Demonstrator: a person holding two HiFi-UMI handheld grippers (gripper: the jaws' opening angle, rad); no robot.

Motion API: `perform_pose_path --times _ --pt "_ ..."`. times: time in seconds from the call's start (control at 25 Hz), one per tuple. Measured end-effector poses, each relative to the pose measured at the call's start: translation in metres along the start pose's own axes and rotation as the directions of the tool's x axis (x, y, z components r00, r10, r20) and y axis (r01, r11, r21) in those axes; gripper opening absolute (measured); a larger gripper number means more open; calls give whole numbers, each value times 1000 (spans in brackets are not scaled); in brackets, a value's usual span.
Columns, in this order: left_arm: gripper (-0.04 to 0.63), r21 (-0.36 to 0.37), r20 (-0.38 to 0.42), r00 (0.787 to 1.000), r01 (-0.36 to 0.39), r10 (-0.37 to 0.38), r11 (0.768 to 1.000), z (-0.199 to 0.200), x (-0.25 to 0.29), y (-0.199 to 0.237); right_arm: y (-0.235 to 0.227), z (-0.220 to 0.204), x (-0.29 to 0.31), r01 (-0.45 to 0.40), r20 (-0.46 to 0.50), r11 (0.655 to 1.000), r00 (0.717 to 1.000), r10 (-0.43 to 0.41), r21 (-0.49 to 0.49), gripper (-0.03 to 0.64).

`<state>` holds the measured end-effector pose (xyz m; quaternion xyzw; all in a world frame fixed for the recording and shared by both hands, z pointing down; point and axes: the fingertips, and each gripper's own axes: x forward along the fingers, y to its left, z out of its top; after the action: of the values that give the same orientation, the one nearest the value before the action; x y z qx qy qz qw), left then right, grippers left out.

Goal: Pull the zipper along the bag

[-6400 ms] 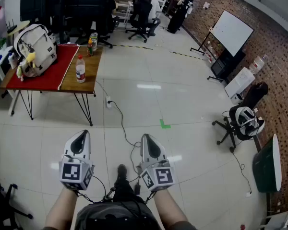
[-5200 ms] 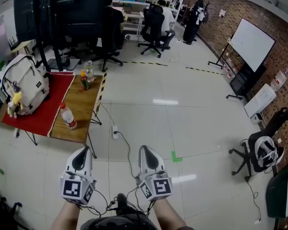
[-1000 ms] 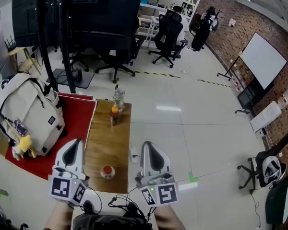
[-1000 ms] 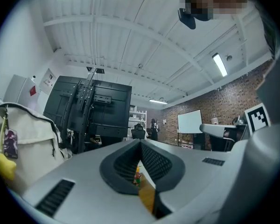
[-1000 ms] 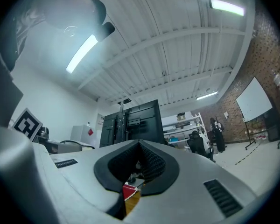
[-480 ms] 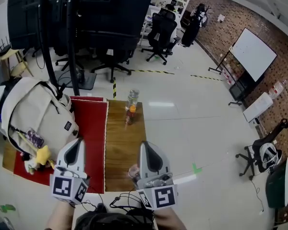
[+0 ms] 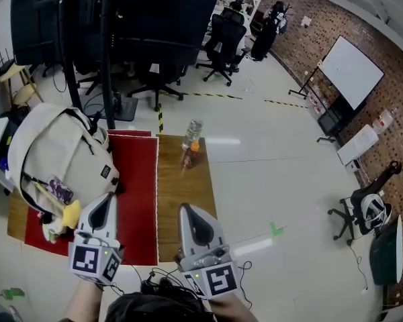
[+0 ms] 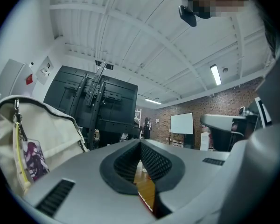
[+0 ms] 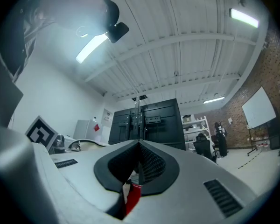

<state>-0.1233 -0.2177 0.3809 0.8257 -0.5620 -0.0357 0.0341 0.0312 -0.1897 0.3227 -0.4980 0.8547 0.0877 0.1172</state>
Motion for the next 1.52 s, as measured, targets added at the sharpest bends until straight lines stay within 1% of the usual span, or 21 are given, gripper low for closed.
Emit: perform_pose_path --times 0.08,0.2,0.4,0.52,0.6,0.68,0.8,0.92,1.04,1.16,1.24,1.4,1.52 --pt "26 2 -5 1000 -3 3 1000 1 -2 -7 5 2 -2 -39 9 999 999 39 17 8" --pt "26 26 -5 1000 -12 13 1000 9 -5 -20 9 1 -5 -83 6 996 997 83 37 8" --pt "26 53 -14 997 -78 78 996 16 -5 -29 9 3 -4 -165 -2 979 986 166 123 8" --pt "26 53 -17 995 -99 100 994 15 -7 -29 7 -1 1 -189 -4 972 982 191 139 8" --pt "26 59 -11 994 -109 110 992 18 -10 -19 12 -2 8 -189 -1 972 982 191 140 8" --pt "26 56 1 992 -128 128 990 22 -16 -1 25 -4 16 -196 -14 969 980 200 149 8" --pt "26 40 21 989 -144 144 989 23 -30 31 50 -12 27 -197 -21 972 979 201 130 8" --pt "26 25 36 989 -144 143 989 20 -47 75 80 -25 46 -161 -9 982 987 163 103 8" --pt "26 -6 26 992 -122 122 993 16 -68 124 124 -38 70 -127 -23 988 991 129 89 8" --pt "26 8 20 996 -88 88 996 23 -91 175 177 -44 99 -109 -19 991 994 111 77 8" --pt "26 5 22 997 -72 72 997 29 -105 207 209 -48 117 -96 -21 993 995 98 73 8" --pt "26 3 35 997 -62 62 998 42 -132 266 270 -52 148 -91 -17 993 996 93 73 8" --pt "26 8 41 997 -62 61 998 48 -147 301 303 -55 165 -88 -11 993 996 89 73 8"
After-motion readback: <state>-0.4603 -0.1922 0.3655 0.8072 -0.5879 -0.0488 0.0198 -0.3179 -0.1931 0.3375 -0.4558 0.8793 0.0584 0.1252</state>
